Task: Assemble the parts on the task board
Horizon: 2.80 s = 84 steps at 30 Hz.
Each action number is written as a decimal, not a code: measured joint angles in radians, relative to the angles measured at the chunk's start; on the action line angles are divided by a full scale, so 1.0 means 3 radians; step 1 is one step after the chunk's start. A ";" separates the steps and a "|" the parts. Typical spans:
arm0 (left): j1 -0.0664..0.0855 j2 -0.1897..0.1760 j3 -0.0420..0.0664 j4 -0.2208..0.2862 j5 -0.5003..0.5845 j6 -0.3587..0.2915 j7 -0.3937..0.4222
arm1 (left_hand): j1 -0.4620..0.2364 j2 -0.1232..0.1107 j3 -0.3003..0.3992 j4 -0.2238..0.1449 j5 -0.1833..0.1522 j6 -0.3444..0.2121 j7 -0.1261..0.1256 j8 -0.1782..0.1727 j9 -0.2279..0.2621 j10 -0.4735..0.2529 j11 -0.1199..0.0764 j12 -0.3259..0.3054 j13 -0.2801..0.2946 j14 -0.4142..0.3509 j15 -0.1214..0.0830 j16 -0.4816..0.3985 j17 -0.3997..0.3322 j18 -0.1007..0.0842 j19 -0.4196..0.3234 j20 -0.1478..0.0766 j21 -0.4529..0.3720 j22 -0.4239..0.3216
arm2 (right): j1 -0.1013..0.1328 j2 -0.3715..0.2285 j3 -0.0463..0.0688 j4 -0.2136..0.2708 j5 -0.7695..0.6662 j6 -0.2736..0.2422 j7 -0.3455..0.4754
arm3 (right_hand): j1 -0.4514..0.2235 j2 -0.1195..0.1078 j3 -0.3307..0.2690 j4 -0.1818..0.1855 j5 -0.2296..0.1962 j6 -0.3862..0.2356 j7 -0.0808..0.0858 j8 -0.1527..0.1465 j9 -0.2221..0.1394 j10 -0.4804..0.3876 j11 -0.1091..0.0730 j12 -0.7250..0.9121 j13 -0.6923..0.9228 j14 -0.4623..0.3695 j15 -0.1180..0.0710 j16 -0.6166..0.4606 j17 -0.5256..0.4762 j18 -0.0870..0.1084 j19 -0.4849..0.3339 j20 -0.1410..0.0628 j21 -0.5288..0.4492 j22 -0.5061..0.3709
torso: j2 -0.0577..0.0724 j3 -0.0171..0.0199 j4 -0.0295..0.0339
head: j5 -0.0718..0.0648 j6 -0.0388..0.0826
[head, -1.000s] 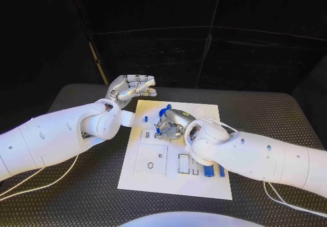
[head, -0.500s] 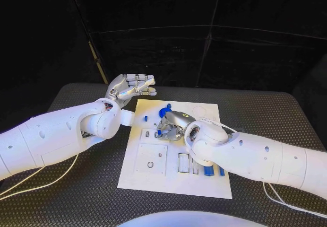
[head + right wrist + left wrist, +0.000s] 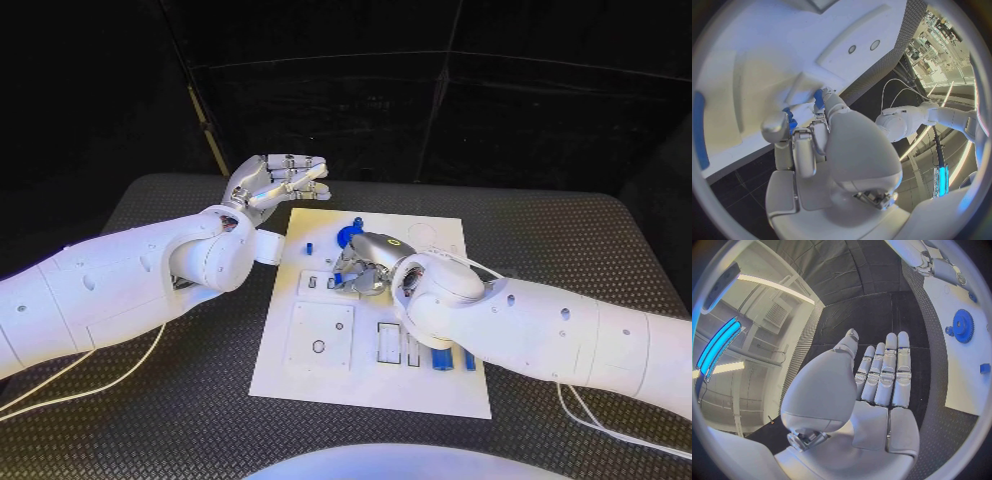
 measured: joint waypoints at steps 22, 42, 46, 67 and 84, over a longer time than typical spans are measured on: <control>0.0000 -0.0002 0.0000 -0.0006 0.0000 0.0001 -0.0001 | 0.0000 0.0000 0.0000 0.0000 0.0000 0.0000 0.0000 0.0000 0.0000 0.0000 0.0000 0.0000 0.0000 0.0000 0.0000 0.0000 -0.0001 0.0000 0.0000 0.0000 0.0000 0.0000 | 0.0003 -0.0019 0.0009 0.0004 -0.0134 0.0127 0.0006 | -0.0035 -0.0035 0.0005 -0.0006 0.0029 -0.0020 0.0008 -0.0026 -0.0009 -0.0012 -0.0012 -0.0028 -0.0025 0.0000 0.0000 0.0000 0.0002 0.0000 0.0000 0.0000 -0.0028 -0.0039 | -0.0001 0.0001 -0.0004 | -0.0010 -0.0020; 0.0000 -0.0002 0.0000 -0.0010 0.0000 0.0003 -0.0001 | 0.0000 0.0000 -0.0009 -0.0010 0.0000 0.0000 0.0000 -0.0013 0.0000 0.0000 0.0000 -0.0019 0.0000 0.0000 0.0000 -0.0019 0.0003 0.0000 0.0009 -0.0010 0.0000 -0.0005 | -0.0002 -0.0020 0.0004 -0.0016 -0.0193 0.0157 -0.0013 | -0.0186 -0.0185 0.0000 0.0018 0.0052 -0.0163 0.0070 -0.0076 -0.0013 -0.0024 0.0001 -0.0105 -0.0130 0.0000 0.0000 -0.0012 0.0001 0.0000 -0.0024 0.0024 -0.0055 -0.0081 | -0.0001 0.0001 -0.0004 | -0.0005 -0.0027; 0.0000 -0.0002 0.0000 -0.0012 0.0000 0.0003 -0.0002 | 0.0000 0.0000 -0.0009 -0.0010 0.0000 0.0000 0.0000 -0.0013 0.0000 0.0000 0.0000 -0.0019 0.0000 0.0000 0.0000 -0.0019 0.0002 0.0000 0.0009 -0.0010 0.0000 -0.0005 | -0.0002 -0.0018 0.0003 -0.0017 -0.0196 0.0149 -0.0015 | -0.0233 -0.0232 -0.0019 0.0038 0.0029 -0.0207 0.0086 -0.0092 -0.0007 -0.0036 0.0012 -0.0108 -0.0129 0.0000 0.0000 -0.0012 0.0001 0.0000 -0.0036 0.0036 -0.0055 -0.0088 | -0.0001 0.0001 -0.0004 | -0.0004 -0.0029; 0.0000 -0.0001 0.0000 -0.0021 0.0000 0.0009 -0.0004 | 0.0000 0.0000 -0.0009 -0.0010 0.0000 0.0000 0.0000 -0.0013 0.0000 -0.0001 0.0000 -0.0019 0.0000 0.0000 0.0000 -0.0019 0.0002 0.0000 0.0009 -0.0009 0.0000 -0.0004 | -0.0016 -0.0012 -0.0009 -0.0026 -0.0200 0.0075 -0.0028 | -0.0381 -0.0381 -0.0146 0.0186 0.0012 -0.0535 0.0159 -0.0183 -0.0010 -0.0185 0.0090 -0.0235 -0.0277 -0.0005 0.0077 -0.0027 0.0001 0.0000 -0.0078 0.0079 -0.0104 -0.0153 | 0.0000 0.0001 -0.0003 | -0.0009 -0.0034; -0.0001 -0.0028 0.0000 -0.0070 -0.0041 0.0039 -0.0088 | -0.0045 0.0043 -0.0103 0.0020 0.0000 0.0087 -0.0061 -0.0030 0.0001 0.0255 -0.0082 0.0017 0.0033 0.0425 -0.0119 0.0139 0.0146 0.0000 0.0426 -0.0127 0.0193 0.0081 | -0.0025 -0.0421 -0.0008 0.0343 0.0016 -0.0344 0.0647 | -0.0292 -0.0471 -0.0227 0.0337 0.0099 -0.0691 0.0207 -0.0180 -0.0011 -0.0252 0.0133 -0.0256 -0.0339 -0.0006 0.0103 -0.0107 0.0000 0.0000 -0.0229 0.0134 -0.0238 -0.0382 | -0.0005 0.0005 -0.0004 | -0.0003 -0.0026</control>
